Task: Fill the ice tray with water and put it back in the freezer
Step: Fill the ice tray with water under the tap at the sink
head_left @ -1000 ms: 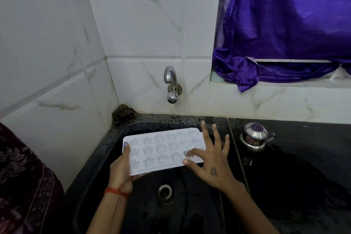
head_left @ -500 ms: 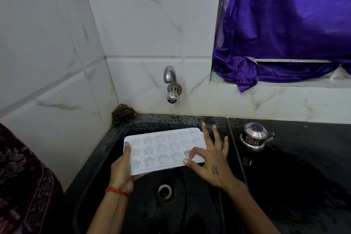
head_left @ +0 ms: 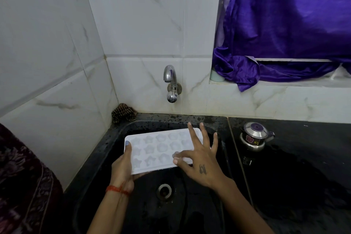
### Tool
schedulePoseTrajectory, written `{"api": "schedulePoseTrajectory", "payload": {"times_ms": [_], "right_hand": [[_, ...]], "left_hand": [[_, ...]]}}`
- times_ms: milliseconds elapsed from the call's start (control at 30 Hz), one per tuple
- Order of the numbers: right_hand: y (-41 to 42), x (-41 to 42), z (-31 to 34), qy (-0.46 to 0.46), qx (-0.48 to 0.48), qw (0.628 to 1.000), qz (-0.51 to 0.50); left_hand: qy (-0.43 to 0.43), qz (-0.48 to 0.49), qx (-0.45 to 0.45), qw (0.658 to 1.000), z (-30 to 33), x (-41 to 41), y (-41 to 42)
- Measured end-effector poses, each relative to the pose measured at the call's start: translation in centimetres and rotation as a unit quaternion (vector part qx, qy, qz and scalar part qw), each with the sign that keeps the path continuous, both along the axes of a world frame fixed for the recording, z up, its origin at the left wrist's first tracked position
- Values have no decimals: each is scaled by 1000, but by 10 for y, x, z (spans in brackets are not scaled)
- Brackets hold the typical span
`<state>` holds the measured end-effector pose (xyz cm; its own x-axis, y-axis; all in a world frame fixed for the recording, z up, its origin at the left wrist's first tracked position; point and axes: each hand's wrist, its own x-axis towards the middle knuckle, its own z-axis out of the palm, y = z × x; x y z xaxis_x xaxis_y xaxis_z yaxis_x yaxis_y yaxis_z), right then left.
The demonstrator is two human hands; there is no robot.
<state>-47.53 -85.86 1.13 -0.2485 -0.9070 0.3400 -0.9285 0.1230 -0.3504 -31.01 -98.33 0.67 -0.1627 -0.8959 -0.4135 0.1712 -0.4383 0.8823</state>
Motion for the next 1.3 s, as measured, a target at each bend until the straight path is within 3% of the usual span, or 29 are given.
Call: {"api": "schedulePoseTrajectory", "payload": {"times_ms": [200, 433, 567, 667, 867, 1033, 1167, 1300], "right_hand": [[1, 1, 1, -68, 10, 997, 29], [2, -2, 1, 75, -15, 997, -3], [2, -1, 0, 88, -41, 995, -15], [1, 1, 0, 58, -29, 998, -8], [-2, 2, -3, -91, 30, 995, 18], [-2, 1, 0, -142, 47, 989, 18], [2, -3, 1, -82, 35, 996, 16], [3, -3, 1, 36, 9, 999, -6]], "left_hand": [[0, 0, -6, 1000, -1, 1, 1], [-3, -2, -6, 1000, -2, 2, 2], [2, -1, -9, 1000, -1, 2, 2], [7, -1, -7, 1000, 0, 3, 2], [4, 2, -17, 1000, -1, 2, 3], [3, 0, -17, 1000, -2, 3, 3], [1, -3, -19, 1000, -2, 3, 4], [6, -2, -17, 1000, -1, 1, 5]]}}
